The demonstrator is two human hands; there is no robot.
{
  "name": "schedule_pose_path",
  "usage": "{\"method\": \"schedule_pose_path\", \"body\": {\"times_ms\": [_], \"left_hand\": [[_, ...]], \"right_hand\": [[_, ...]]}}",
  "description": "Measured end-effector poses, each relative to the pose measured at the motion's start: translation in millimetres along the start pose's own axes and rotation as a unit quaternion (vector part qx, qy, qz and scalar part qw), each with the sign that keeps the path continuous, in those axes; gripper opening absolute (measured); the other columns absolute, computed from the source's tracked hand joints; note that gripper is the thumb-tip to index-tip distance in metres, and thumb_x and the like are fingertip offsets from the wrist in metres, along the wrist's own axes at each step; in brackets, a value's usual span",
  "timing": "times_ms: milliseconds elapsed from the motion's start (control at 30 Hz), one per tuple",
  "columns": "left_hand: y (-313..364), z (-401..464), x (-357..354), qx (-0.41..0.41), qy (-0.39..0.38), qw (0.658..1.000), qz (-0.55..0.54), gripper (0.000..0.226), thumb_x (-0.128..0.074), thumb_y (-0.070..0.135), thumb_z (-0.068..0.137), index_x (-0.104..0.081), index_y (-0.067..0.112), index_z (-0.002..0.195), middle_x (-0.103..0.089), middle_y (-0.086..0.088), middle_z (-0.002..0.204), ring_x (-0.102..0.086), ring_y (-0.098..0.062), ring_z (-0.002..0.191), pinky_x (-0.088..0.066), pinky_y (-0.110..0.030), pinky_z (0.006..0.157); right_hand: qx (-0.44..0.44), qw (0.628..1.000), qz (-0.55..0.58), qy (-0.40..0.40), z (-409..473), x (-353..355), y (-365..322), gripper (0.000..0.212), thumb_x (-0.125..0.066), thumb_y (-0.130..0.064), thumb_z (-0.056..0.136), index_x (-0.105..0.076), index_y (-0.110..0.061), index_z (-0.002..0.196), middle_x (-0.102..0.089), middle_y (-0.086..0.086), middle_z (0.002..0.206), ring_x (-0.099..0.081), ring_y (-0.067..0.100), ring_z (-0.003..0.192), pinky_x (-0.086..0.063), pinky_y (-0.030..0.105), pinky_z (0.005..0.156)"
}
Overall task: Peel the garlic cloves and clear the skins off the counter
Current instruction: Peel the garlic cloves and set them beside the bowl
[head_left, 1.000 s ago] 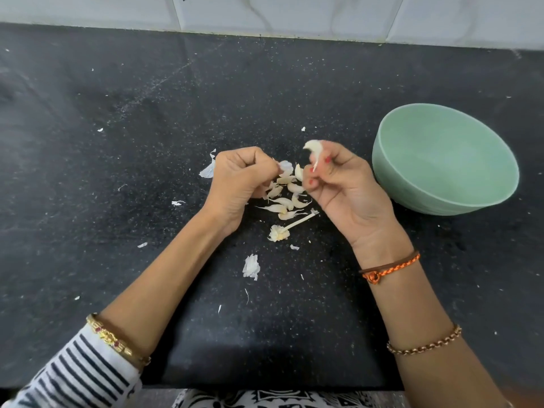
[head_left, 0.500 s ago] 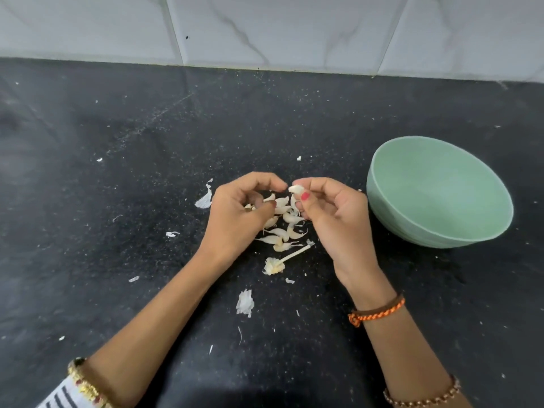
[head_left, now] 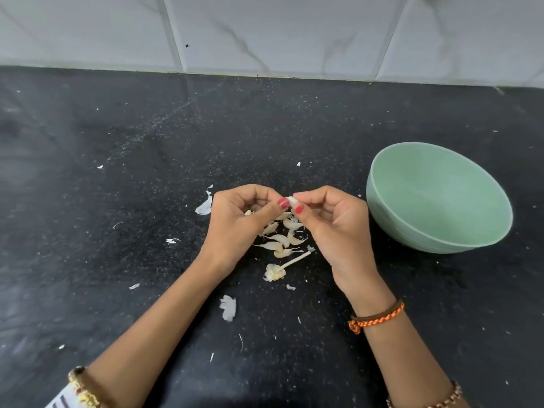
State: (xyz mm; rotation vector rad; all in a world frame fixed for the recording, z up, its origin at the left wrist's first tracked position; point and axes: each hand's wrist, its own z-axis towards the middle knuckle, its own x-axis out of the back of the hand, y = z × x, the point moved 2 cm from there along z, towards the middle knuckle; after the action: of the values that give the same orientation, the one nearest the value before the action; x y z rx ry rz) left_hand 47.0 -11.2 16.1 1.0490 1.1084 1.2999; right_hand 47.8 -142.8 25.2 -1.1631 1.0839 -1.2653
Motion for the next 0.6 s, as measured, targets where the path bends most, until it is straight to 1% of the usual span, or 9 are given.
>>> {"method": "schedule_pose_path", "body": {"times_ms": [100,200,300,367,533,600], "left_hand": [[0.8,-0.2,0.5,-0.001,-0.01,1.0,0.006,0.01,-0.066,0.019,0.07,-0.064,0.01,0.069,-0.057,0.015,0.048,-0.043,0.002,0.042,-0.033,-0.006,0.047],[1.0,0.0,1.9,0.005,0.007,1.0,-0.001,0.01,-0.068,0.018,0.067,-0.065,0.008,0.069,-0.059,0.013,0.048,-0.045,0.002,0.042,-0.034,-0.008,0.046],[2.2,-0.3,1.8,0.008,0.006,1.0,-0.007,0.004,-0.069,0.008,0.073,-0.066,0.006,0.07,-0.058,0.012,0.046,-0.044,0.002,0.04,-0.033,-0.008,0.044],[2.1,-0.6,1.6,0.008,0.004,1.0,-0.01,0.007,-0.067,0.002,0.076,-0.066,0.006,0.071,-0.058,0.012,0.047,-0.043,0.002,0.039,-0.032,-0.007,0.043],[-3.6,0.0,1.0,0.006,-0.018,1.0,-0.014,0.012,-0.073,0.011,0.075,-0.065,0.009,0.066,-0.052,0.01,0.05,-0.035,-0.002,0.044,-0.03,-0.014,0.044],[-4.0,-1.2,-3.1,-0.002,-0.026,1.0,0.005,0.013,-0.066,0.015,0.076,-0.063,0.012,0.063,-0.05,0.009,0.051,-0.034,-0.004,0.047,-0.032,-0.015,0.046]], "right_hand": [[0.016,1.0,-0.026,0.001,-0.3,-0.3,0.4,0.02,-0.069,0.002,0.078,-0.066,-0.018,0.074,-0.068,-0.004,0.073,-0.064,0.001,0.067,-0.05,0.013,0.06],[0.038,0.998,-0.05,0.008,-1.1,-1.0,0.3,0.026,-0.068,0.005,0.078,-0.065,-0.02,0.072,-0.067,-0.008,0.071,-0.063,0.0,0.064,-0.049,0.012,0.057],[0.049,0.997,-0.055,0.009,-0.4,0.0,-0.6,0.027,-0.069,0.005,0.077,-0.065,-0.021,0.071,-0.066,-0.011,0.07,-0.064,0.0,0.065,-0.049,0.012,0.06],[0.047,0.998,-0.05,0.004,-0.1,0.6,-0.8,0.026,-0.07,0.004,0.077,-0.066,-0.021,0.071,-0.066,-0.011,0.07,-0.064,0.0,0.066,-0.05,0.013,0.062],[0.031,0.999,-0.027,0.009,-1.8,-0.3,0.9,0.025,-0.069,0.005,0.076,-0.065,-0.018,0.069,-0.066,-0.008,0.068,-0.063,-0.001,0.062,-0.049,0.012,0.06],[0.026,0.999,-0.03,0.013,-1.5,-1.1,1.7,0.022,-0.07,0.005,0.076,-0.064,-0.016,0.069,-0.065,-0.005,0.066,-0.062,-0.001,0.06,-0.048,0.011,0.058]]}}
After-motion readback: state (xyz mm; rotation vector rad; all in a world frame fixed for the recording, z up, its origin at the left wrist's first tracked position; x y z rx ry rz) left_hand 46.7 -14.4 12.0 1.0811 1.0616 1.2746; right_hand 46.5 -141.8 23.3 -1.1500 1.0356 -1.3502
